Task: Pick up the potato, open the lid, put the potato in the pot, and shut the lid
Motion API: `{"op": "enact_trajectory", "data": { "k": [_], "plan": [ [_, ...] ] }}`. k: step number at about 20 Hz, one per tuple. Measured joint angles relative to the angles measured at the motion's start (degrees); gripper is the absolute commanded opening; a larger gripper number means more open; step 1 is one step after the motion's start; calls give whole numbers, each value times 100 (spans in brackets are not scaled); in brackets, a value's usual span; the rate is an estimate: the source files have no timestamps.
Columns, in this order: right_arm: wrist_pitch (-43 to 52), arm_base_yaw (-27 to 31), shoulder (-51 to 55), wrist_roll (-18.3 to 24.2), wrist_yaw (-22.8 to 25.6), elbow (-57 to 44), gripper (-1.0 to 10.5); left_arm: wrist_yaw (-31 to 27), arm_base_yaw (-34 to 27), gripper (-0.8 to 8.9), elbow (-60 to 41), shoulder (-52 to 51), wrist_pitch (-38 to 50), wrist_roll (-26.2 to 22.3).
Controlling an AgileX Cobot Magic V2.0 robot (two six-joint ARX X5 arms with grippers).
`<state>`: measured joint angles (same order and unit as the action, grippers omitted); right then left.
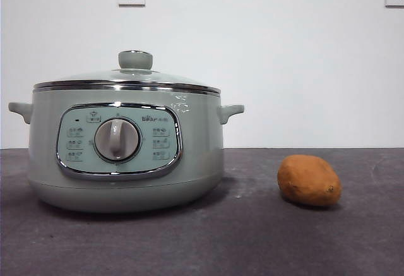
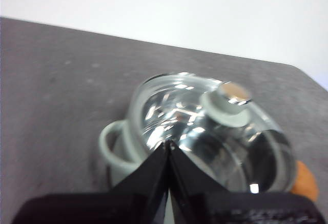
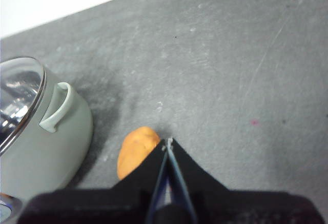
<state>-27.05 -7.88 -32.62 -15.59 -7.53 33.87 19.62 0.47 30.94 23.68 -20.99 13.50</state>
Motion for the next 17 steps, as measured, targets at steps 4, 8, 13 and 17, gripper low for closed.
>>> {"op": "enact_trajectory", "data": {
  "k": [4, 8, 13, 17],
  "plan": [
    [-929, 0, -831, 627, -37, 1097, -2, 754, 0, -5, 769, 839, -227, -105],
    [-1915, 0, -1493, 1193, -581, 1895, 1, 1381, 0, -3, 1250, 1519, -654, -262],
    [-2107, 0, -1799, 1370, -605, 2046, 321, 1471, 0, 187, 1272, 1792, -796, -363],
    [-2107, 0, -1805, 1373, -601, 2046, 483, 1471, 0, 288, 1272, 1792, -789, -389]
  ]
}}
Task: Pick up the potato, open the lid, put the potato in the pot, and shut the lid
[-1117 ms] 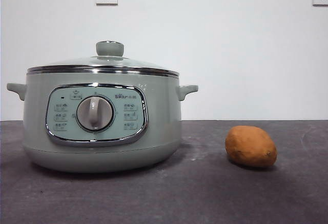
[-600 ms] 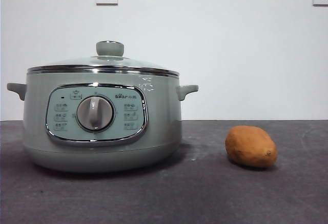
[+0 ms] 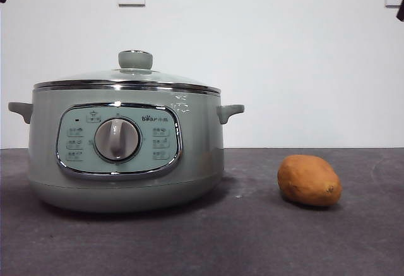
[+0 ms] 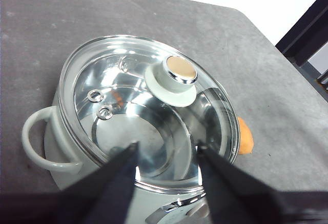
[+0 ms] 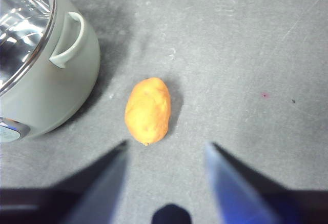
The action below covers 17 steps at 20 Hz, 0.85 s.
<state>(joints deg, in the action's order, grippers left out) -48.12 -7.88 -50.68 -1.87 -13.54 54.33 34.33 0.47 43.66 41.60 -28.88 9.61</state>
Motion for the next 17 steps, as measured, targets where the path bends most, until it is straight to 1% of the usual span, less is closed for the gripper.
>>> {"op": "enact_trajectory", "data": {
  "k": [2, 3, 5, 7, 10, 12, 14, 15, 17],
  "plan": [
    [15, -4, -9, 0, 0, 0, 483, -4, 0, 303, 0, 0, 44, -9],
    [33, -22, -26, 0, 0, 0, 482, -4, 0, 347, 0, 0, 87, -9],
    [138, -142, -136, -2, 2, 2, 482, -4, 0, 355, 0, 0, 179, -13],
    [289, -396, -321, -7, 2, 22, 482, -4, 0, 355, 0, 0, 199, -15],
    [363, -852, -839, -136, 28, 291, 483, -4, 0, 355, 0, 0, 201, -15],
    [415, -1163, -1311, -164, 295, 568, 483, -4, 0, 355, 0, 0, 201, -15],
    [417, -1438, -1849, -177, 745, 850, 487, -4, 0, 355, 0, 0, 201, -13],
    [431, -1519, -2100, -175, 857, 962, 515, -4, 0, 354, 0, 0, 201, -13],
    [461, -1622, -2667, -179, 929, 1163, 514, -4, 0, 354, 0, 0, 203, -13]
  ]
}}
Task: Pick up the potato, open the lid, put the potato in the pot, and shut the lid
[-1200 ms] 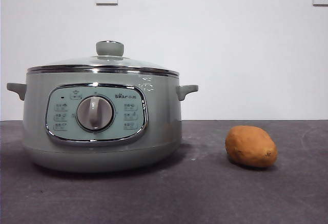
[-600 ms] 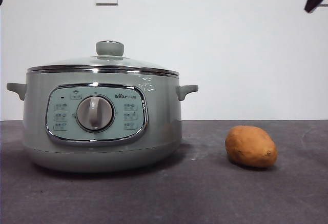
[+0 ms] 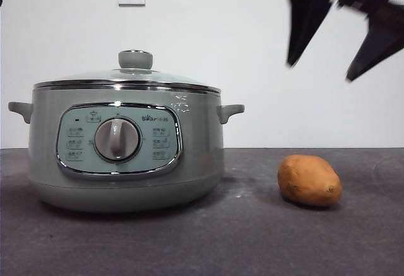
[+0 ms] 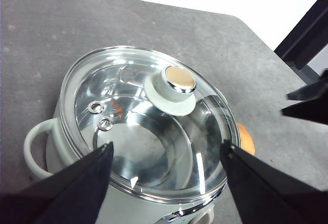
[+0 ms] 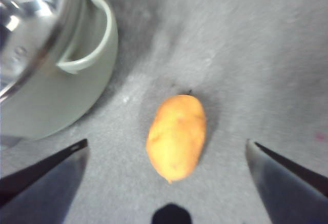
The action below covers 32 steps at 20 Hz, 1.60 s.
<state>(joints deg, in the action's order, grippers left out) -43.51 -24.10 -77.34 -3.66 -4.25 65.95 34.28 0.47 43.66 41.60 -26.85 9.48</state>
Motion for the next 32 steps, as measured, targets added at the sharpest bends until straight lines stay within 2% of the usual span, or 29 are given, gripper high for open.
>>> {"op": "enact_trajectory", "data": {
  "k": [6, 12, 13, 16, 17, 23, 26, 32],
  "plan": [
    [503, -35, -1338, -61, 0, 68, 505, -9, 0, 346, 0, 0, -2, 0],
    [625, -35, -2223, -214, -2, 68, 498, -232, 0, 346, 0, 0, -7, -2],
    [627, -33, -2282, -256, -2, 68, 459, -275, 0, 346, 0, 0, -9, -2],
    [627, -33, -2328, -407, -2, 68, 53, -291, 0, 346, 0, 0, -9, -2],
    [625, -33, -2328, -426, -4, 68, -22, -291, 0, 346, 0, 0, -9, -2],
    [450, -33, -2197, -455, -13, 68, -12, -291, 0, 347, 0, 177, 11, -2],
    [199, -33, -1692, -455, -11, 68, -11, -310, 114, 347, 0, 474, 476, -2],
    [-37, -33, -817, -452, 4, 68, 3, -1045, 990, 351, 848, 1565, 564, -28]
  ]
}}
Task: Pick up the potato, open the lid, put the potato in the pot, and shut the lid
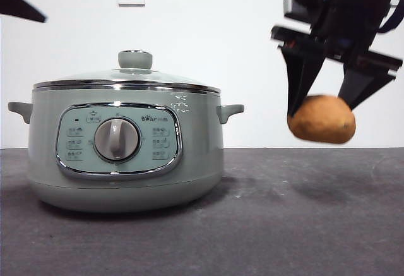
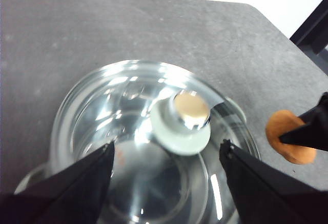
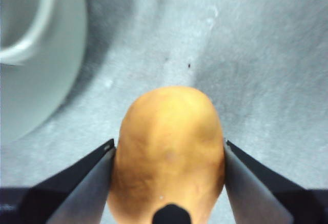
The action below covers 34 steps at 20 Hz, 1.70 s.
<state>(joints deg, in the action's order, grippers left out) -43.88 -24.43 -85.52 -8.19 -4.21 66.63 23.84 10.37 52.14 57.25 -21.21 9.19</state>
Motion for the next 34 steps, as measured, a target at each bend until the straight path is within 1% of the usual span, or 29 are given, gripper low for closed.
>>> {"op": "enact_trajectory", "data": {
  "k": [2, 5, 7, 10, 15, 17, 18, 20, 24, 29, 31, 34],
  "plan": [
    [-17, 2, 188, 0, 7, 2, 3, -433, 389, 351, 424, 433, 9, -83],
    [-26, 2, 282, 0, 151, 2, 3, -813, 863, 350, 901, 1067, 107, -216],
    [-103, 7, 310, -2, 286, 2, 3, -1045, 1117, 350, 981, 1421, 361, -258],
    [-160, 13, 310, 0, 291, 2, 3, -1316, 1305, 350, 981, 1856, 501, -280],
    [-160, 35, 310, 0, 291, 2, 3, -1386, 1362, 346, 981, 2369, 553, -407],
    [-157, 39, 310, 0, 291, 2, 3, -1443, 1370, 333, 981, 2406, 553, -422],
    [-160, 39, 310, 0, 293, 2, 3, -1438, 1373, 243, 981, 2406, 564, -428],
    [-157, 39, 310, 0, 291, 2, 3, -1401, 1410, -7, 981, 2400, 590, -516],
    [-157, 39, 310, 0, 291, 0, 3, -1408, 1419, -8, 981, 2400, 595, -614],
    [-129, 39, 330, -2, 291, 0, 3, -1423, 1419, -8, 970, 2326, 612, -621],
    [-4, 39, 385, -2, 291, 2, 3, -1447, 1419, -8, 929, 2111, 621, -623],
    [291, 39, 476, 0, 273, 2, 3, -1786, 1416, -8, 927, 1410, 627, -695]
  ]
}}
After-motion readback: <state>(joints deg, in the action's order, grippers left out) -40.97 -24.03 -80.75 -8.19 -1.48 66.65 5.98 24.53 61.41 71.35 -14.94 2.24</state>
